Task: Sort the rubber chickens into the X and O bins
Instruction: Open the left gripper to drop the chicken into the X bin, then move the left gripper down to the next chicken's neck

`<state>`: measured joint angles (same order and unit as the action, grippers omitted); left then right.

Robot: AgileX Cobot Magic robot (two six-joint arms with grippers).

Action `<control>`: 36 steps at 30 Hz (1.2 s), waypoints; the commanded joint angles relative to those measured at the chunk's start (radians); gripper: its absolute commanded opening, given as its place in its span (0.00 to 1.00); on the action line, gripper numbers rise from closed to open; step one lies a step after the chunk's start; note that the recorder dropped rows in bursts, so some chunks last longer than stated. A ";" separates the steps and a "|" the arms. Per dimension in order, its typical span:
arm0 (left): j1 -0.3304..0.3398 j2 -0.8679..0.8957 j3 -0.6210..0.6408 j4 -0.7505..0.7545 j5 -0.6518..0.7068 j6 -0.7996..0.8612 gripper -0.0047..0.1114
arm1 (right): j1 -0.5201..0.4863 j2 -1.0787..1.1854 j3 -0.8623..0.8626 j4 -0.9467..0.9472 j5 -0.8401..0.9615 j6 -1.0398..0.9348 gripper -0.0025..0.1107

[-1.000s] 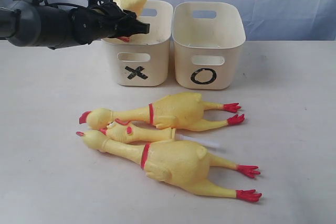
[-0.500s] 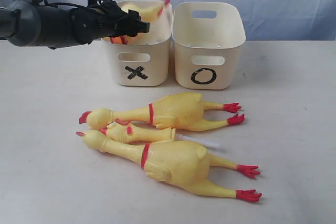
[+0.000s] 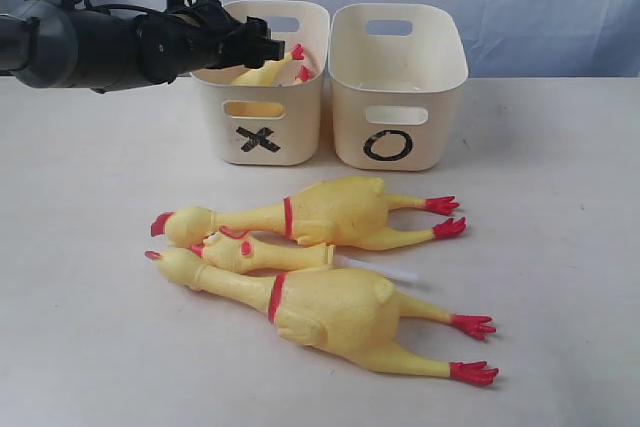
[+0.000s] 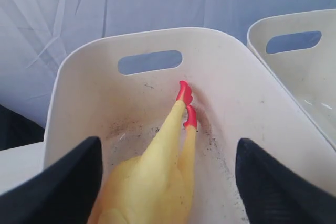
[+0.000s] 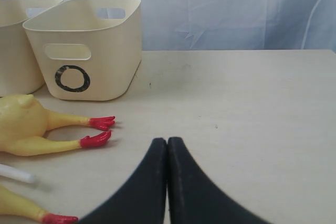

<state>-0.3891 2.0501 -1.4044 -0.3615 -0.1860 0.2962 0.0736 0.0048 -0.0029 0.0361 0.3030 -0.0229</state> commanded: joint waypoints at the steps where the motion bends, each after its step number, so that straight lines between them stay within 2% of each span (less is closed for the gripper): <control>1: 0.001 -0.033 -0.005 0.042 0.009 0.000 0.62 | -0.003 -0.005 0.003 -0.001 -0.012 -0.003 0.02; 10: -0.001 -0.144 -0.005 0.137 0.097 0.000 0.56 | -0.003 -0.005 0.003 -0.001 -0.012 -0.003 0.02; 21: -0.003 -0.280 -0.005 0.313 0.442 0.002 0.56 | -0.003 -0.005 0.003 -0.001 -0.012 -0.003 0.02; 32: -0.004 -0.398 -0.005 0.347 0.816 0.063 0.56 | -0.003 -0.005 0.003 -0.001 -0.012 -0.003 0.02; 36: -0.004 -0.424 -0.005 0.330 0.923 0.115 0.51 | -0.003 -0.005 0.003 -0.001 -0.012 -0.003 0.02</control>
<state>-0.3891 1.6514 -1.4044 -0.0106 0.6620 0.3703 0.0736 0.0048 -0.0029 0.0361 0.3030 -0.0229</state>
